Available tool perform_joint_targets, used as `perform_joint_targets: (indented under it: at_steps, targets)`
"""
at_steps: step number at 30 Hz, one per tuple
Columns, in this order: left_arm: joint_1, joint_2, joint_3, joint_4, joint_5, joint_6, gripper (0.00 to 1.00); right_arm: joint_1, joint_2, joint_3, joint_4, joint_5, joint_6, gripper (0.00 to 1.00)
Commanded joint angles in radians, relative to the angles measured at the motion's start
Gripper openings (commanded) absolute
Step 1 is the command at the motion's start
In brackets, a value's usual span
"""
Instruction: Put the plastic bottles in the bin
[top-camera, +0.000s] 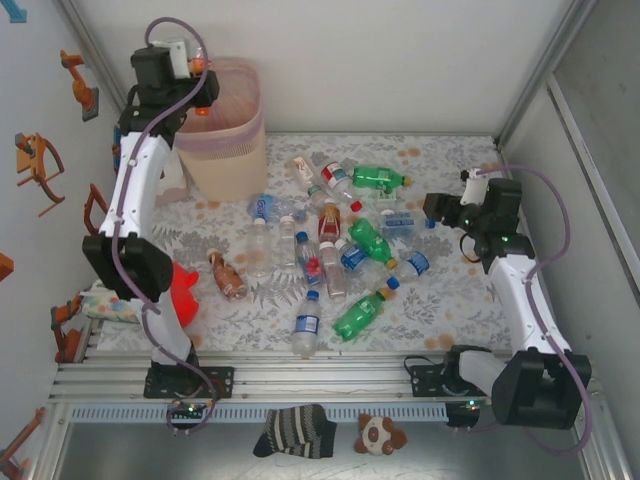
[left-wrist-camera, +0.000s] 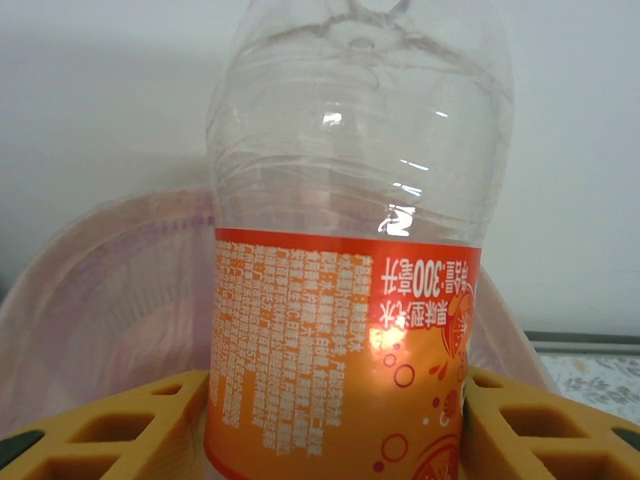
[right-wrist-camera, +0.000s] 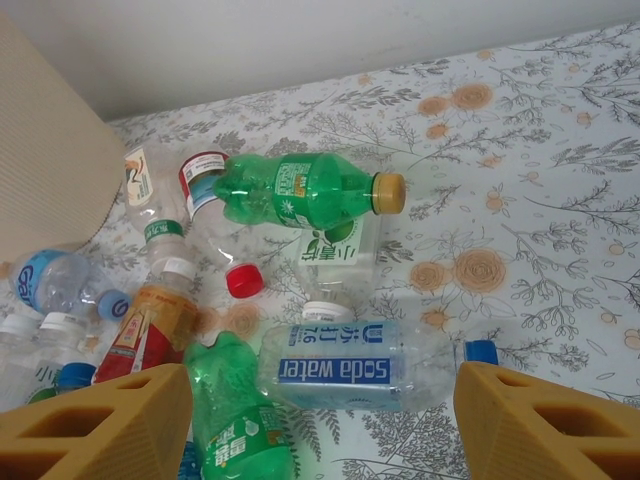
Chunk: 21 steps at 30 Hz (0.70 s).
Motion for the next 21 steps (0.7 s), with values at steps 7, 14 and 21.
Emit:
perform_joint_targets:
  at_steps: [7, 14, 21]
  targets:
    - [-0.025, 0.295, 0.409, -0.216, -0.013, 0.051, 0.37, 0.01, -0.065, 0.018, -0.038, 0.018, 0.01, 0.69]
    - [-0.025, 0.348, 0.409, -0.305, 0.004, 0.07, 0.37, 0.01, -0.086, -0.003, -0.038, 0.021, 0.014, 0.69]
    - [-0.026, 0.321, 0.388, -0.461, 0.044, 0.062, 0.34, 0.014, -0.075, -0.006, -0.022, 0.007, 0.025, 0.68]
